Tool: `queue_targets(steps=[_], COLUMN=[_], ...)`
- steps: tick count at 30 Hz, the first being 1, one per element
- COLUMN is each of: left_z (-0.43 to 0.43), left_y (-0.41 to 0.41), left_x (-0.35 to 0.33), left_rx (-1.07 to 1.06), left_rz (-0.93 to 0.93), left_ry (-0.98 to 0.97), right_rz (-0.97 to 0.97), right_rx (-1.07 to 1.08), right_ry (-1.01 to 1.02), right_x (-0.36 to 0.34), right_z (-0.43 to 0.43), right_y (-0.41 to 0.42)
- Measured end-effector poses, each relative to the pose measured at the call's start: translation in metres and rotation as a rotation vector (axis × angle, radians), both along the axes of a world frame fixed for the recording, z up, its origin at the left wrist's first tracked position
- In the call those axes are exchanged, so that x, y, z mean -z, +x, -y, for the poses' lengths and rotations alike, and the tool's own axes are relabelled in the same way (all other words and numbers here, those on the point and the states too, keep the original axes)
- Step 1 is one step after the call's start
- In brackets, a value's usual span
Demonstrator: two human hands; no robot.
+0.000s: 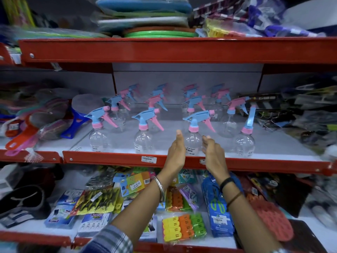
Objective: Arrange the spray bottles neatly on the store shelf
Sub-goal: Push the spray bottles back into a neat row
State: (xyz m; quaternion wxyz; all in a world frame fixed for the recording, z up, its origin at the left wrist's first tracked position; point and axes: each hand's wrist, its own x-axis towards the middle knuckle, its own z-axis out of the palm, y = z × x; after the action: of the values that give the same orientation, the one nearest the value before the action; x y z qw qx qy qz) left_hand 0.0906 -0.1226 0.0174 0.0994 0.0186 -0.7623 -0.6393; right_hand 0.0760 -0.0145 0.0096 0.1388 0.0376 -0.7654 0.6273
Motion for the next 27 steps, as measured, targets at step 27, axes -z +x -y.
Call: queue_targets(steps=[27], left_z=[-0.138], left_y=[0.013], left_x=[0.007], left_rx=[0.237], left_rz=[-0.095], left_ry=[-0.053], right_rz=[0.025], right_rx=[0.189], right_ry=[-0.06], right_x=[-0.004], right_z=[-0.134], right_y=[-0.034])
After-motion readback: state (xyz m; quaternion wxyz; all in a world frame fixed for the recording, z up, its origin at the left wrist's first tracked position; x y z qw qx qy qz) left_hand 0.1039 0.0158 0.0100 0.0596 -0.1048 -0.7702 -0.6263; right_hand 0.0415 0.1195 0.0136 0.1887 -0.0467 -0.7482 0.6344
